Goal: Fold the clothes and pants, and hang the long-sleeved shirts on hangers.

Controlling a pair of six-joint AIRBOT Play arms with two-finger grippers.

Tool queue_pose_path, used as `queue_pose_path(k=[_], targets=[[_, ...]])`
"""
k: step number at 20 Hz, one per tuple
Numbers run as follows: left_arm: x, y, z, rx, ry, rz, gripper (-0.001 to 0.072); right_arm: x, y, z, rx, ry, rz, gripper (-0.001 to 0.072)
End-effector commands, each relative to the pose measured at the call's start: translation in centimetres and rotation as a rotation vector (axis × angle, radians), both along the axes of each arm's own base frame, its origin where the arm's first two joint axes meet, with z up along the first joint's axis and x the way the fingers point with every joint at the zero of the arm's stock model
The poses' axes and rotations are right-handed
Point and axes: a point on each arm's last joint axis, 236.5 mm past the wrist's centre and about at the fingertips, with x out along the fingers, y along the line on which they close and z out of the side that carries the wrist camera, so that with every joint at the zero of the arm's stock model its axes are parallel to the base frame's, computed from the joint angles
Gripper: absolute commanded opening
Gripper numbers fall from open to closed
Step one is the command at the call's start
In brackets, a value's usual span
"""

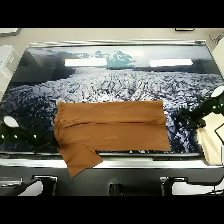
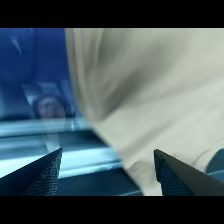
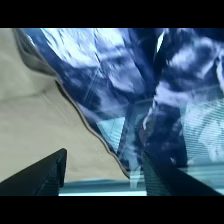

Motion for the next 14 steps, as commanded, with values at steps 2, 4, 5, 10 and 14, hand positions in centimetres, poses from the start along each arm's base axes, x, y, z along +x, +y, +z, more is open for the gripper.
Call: queue_pose_path(k=[2,4,5,10,14], targets=[[-3.4,-3.4,-2.0,-0.104,0.007,0.042,0.0633,-1.1,0.3,-0.1,0.020,0.022,0.013,0.0550],[-3.4,-4.2,-2.3,-0.118,0.002,0.050,0.0631,-1.4,0.4,0.0,0.026,0.030,0.021,0.0550],[-3.4,-4.5,-2.4,-0.116,-0.003,0.039,0.0623,-1.4,0.5,0.0,0.029,0.031,0.030,0.0550],[-1.4,-6.0,-2.7,-0.111,-0.062,0.072,0.0497,-1.6,0.5,0.0,0.031,0.036,0.032,0.0549],[-1.9,-6.8,-2.9,-0.099,-0.051,0.050,0.0222,-1.8,0.5,0.0,0.031,0.044,0.039,0.0548]])
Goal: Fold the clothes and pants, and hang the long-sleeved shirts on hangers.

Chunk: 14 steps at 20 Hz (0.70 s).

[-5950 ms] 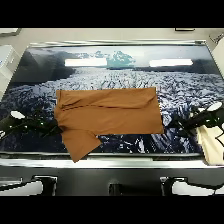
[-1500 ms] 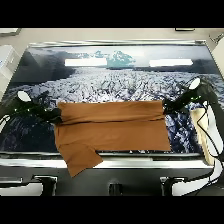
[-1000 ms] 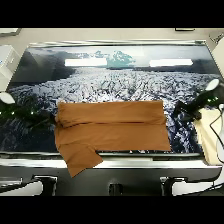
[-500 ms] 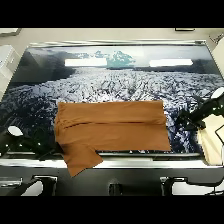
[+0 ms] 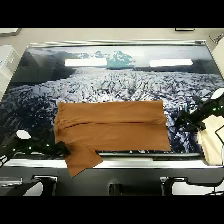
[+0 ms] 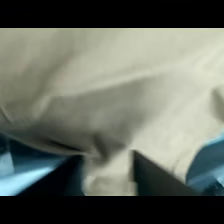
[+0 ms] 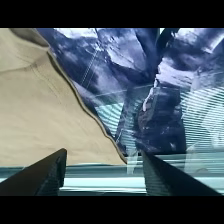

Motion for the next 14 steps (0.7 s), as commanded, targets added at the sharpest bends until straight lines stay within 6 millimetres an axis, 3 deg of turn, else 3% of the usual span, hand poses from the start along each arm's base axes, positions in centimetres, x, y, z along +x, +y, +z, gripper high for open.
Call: queue_pose_path(k=[1,2,8,14], targets=[[-0.4,-0.9,0.1,-0.011,0.006,-0.023,0.0082,-0.6,0.0,-0.2,0.000,0.017,0.005,0.0547],[-0.8,-1.1,0.3,-0.024,0.005,-0.052,0.0025,-1.3,0.3,-0.5,0.008,0.033,0.008,0.0547],[-1.5,-0.3,0.3,0.001,0.003,-0.094,0.0023,-7.4,3.7,-4.6,0.100,0.111,0.052,0.0566],[-1.3,-0.3,0.5,0.003,-0.008,-0.093,0.0024,-6.8,5.6,-5.8,0.158,0.064,-0.007,0.0565]])
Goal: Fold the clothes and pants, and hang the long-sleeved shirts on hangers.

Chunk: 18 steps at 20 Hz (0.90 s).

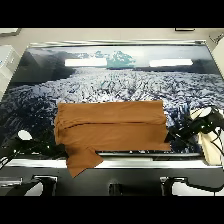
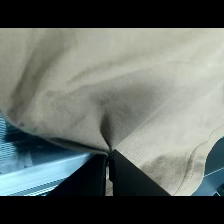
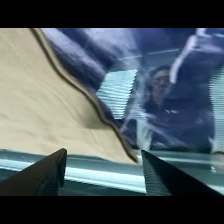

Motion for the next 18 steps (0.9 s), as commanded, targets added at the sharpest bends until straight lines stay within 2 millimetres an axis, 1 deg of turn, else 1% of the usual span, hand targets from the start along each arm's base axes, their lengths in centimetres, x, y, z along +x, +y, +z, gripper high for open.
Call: queue_pose_path(k=[1,2,4,5,6,7,8,11,13,15,16,18], targets=[[0.0,0.0,0.1,0.001,-0.005,-0.004,0.0024,0.3,1.0,-0.6,0.029,-0.025,-0.034,0.0560],[0.0,0.0,0.1,0.001,-0.005,-0.004,0.0024,0.1,1.2,-0.7,0.035,-0.020,-0.038,0.0557],[0.0,0.0,0.1,0.001,-0.005,-0.004,0.0024,-1.1,1.7,-1.3,0.047,0.013,-0.040,0.0550],[0.0,0.0,0.1,0.001,-0.005,-0.004,0.0024,-1.7,1.9,-1.6,0.051,0.023,-0.037,0.0468],[0.0,0.0,0.1,0.001,-0.005,-0.004,0.0024,-1.8,1.8,-1.7,0.049,0.024,-0.032,0.0371],[0.0,0.0,0.1,0.002,-0.005,-0.004,0.0024,-1.7,1.8,-1.6,0.048,0.016,-0.024,0.0181],[0.2,0.1,0.2,0.003,-0.010,-0.004,0.0024,-1.4,1.7,-1.4,0.046,0.007,-0.026,0.0042],[1.6,0.8,1.1,0.027,-0.050,-0.032,0.0023,0.1,1.6,-0.2,0.051,-0.058,-0.014,0.0038],[3.5,1.9,2.7,0.066,-0.101,-0.074,0.0023,1.9,1.2,1.2,0.041,-0.117,-0.018,0.0038],[6.5,3.0,4.9,0.106,-0.188,-0.091,0.0022,3.7,1.4,3.0,0.062,-0.163,-0.023,0.0038],[8.3,3.3,6.0,0.120,-0.239,-0.086,0.0022,4.8,1.3,3.5,0.048,-0.191,-0.016,0.0037],[11.4,3.7,7.4,0.134,-0.298,-0.076,0.0022,7.9,1.4,4.4,-0.001,-0.289,0.011,0.0037]])
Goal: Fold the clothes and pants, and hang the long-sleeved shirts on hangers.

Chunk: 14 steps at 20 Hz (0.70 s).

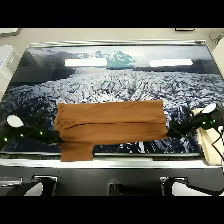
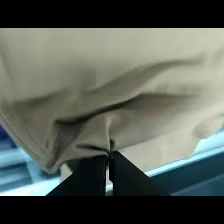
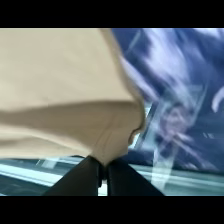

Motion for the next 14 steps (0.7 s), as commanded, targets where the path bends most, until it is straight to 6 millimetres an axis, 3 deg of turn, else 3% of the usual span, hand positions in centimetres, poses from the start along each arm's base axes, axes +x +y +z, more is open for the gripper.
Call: queue_pose_path(k=[1,4,8,11,14], targets=[[5.0,1.2,2.6,0.039,-0.103,-0.004,0.0022,5.1,0.4,1.9,-0.056,-0.147,0.005,0.0037],[9.5,1.9,3.4,0.047,-0.144,0.000,0.0022,10.4,0.0,2.5,-0.119,-0.256,-0.039,0.0037],[16.2,2.1,4.1,0.045,-0.196,0.003,0.0022,14.1,-0.2,1.9,-0.104,-0.278,-0.064,0.0038],[19.3,1.6,2.4,0.039,-0.171,0.029,0.0022,17.2,0.2,1.6,-0.068,-0.355,-0.146,0.0039],[20.6,1.4,0.6,0.031,-0.151,0.047,0.0022,19.2,0.4,1.1,-0.040,-0.403,-0.213,0.0040]])
